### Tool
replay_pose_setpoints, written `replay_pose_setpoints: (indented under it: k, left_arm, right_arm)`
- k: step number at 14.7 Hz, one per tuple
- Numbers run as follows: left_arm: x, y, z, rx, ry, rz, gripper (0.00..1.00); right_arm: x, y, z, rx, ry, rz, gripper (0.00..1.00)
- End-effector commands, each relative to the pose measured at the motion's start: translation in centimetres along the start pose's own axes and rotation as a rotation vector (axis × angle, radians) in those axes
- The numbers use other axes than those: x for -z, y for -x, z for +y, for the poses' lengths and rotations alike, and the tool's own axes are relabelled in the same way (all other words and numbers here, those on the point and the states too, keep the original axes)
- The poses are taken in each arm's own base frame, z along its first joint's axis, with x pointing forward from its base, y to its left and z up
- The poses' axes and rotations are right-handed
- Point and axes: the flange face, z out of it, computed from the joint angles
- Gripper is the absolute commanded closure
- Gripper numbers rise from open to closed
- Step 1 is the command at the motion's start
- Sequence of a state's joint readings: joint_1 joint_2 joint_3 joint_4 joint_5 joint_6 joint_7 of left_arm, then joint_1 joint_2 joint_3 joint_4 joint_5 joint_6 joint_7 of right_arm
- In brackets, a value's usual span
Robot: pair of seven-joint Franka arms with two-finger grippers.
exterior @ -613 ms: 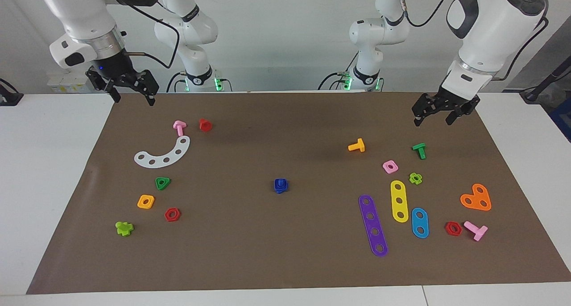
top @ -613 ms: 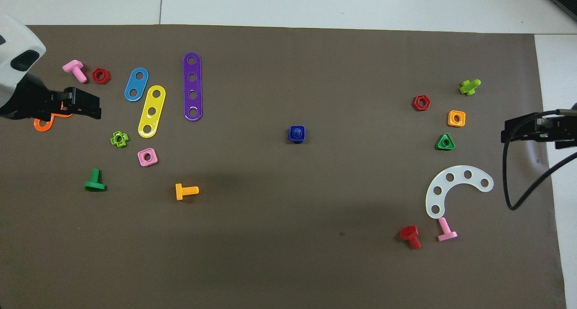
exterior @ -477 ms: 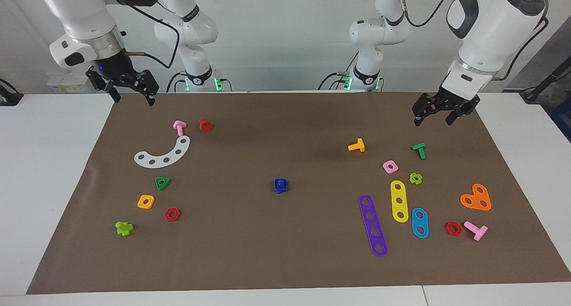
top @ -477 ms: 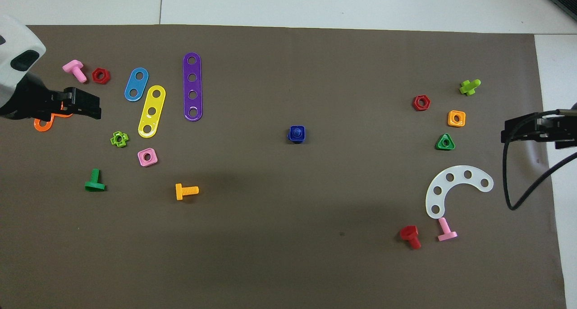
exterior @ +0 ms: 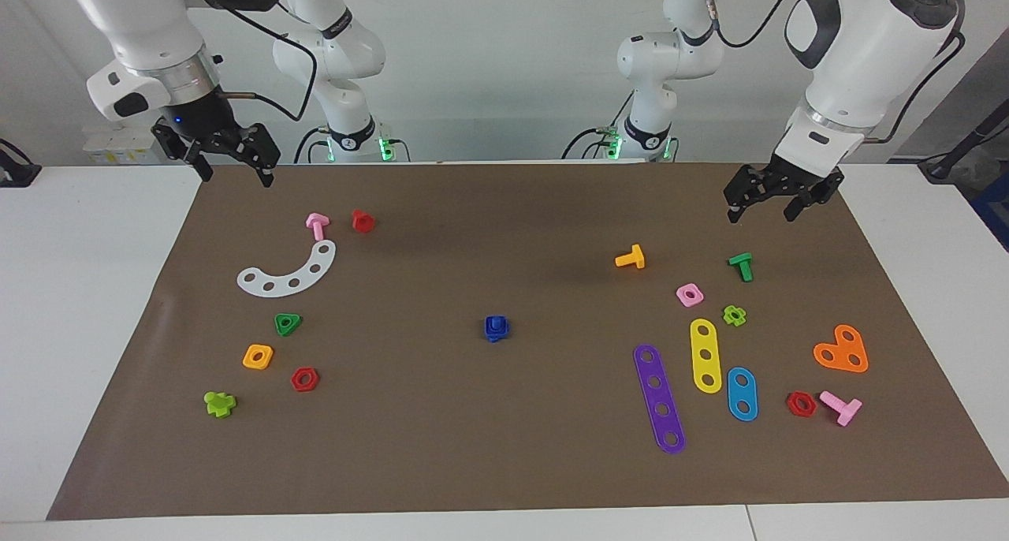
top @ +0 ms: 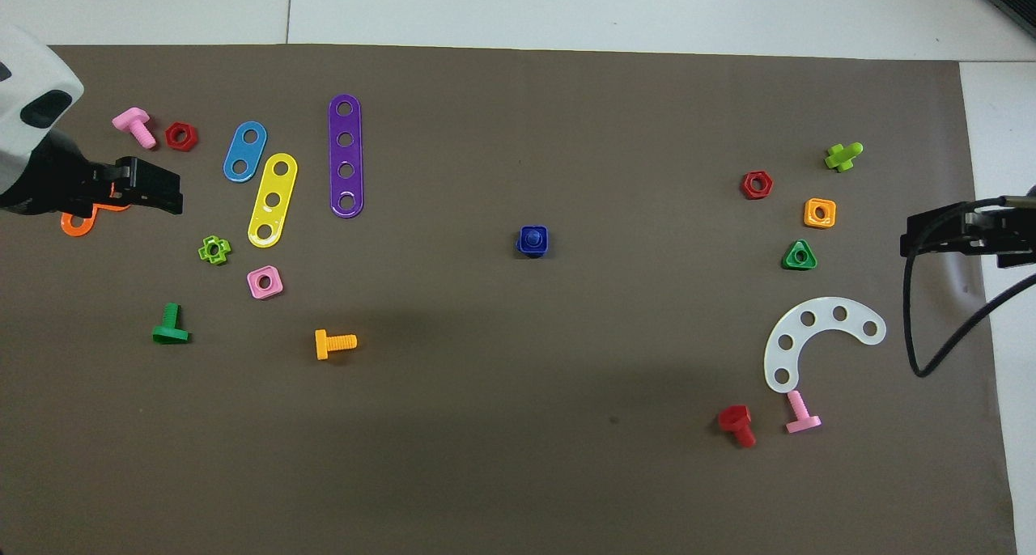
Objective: Unscrew and place screws in storage area
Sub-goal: 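Swing the left gripper from rest toward the blue piece mid-mat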
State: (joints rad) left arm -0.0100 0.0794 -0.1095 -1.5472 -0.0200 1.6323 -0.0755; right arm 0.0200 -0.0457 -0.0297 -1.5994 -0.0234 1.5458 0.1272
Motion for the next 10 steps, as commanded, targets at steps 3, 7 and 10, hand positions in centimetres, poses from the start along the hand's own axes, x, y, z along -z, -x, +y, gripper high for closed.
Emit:
replay_pose_setpoints:
  k: [3,7,10]
  left_arm:
    - [-1.8,1.6,3.6,-0.070,-0.015,-0.020,0.00]
    - [-5.9,0.5,10.8,-0.020,0.003,0.010,0.00]
    - [-8.4,-0.2,15.1,-0.001,0.062,0.014,0.00]
  right_arm:
    - [0.1,0.2,0.4,0.016,-0.003,0.011,0.00]
    - [0.0,0.2,0.4,0.014,-0.003,0.011,0.00]
    - [0.0,0.2,0.3,0.016,-0.003,0.011,0.00]
